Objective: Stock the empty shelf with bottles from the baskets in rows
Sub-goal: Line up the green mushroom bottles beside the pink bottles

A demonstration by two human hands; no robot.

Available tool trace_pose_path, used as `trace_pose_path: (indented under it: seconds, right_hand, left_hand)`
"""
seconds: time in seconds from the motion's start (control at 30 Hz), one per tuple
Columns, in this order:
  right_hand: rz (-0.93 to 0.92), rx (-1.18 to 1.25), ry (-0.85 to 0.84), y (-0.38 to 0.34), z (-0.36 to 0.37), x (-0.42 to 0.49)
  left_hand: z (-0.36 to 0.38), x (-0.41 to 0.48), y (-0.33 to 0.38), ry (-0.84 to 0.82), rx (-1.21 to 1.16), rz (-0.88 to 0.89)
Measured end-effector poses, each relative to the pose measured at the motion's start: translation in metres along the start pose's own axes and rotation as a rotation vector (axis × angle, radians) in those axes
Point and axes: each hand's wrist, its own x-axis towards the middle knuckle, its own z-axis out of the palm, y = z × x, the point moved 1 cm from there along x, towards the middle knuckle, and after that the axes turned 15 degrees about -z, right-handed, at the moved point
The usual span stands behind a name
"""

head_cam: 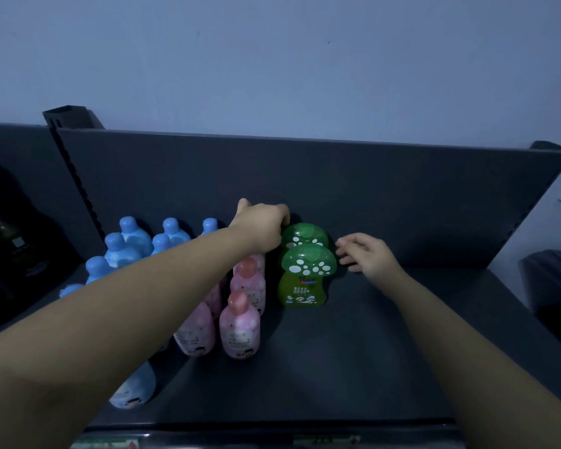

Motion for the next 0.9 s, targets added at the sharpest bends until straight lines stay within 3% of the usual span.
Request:
trace_pose_path:
  seconds: [0.1,0.2,0.9]
  right_hand:
    - [0.01,0.045,-0.128,-0.004,-0.003,-0.007]
    - [0.033,0.045,-0.218,0.0,0.005,-0.011]
    - [0.054,0.076,-0.234,0.0,0.014,-0.014]
  left_hand:
    - [-0.009,-0.006,0.002,-0.037,-0.101,0.043]
    - [-0.005,-0.015,0.003,-0.147,-0.029,0.104]
    - [0.015,-0.029,-0.006,-0.143,-0.131,0.027]
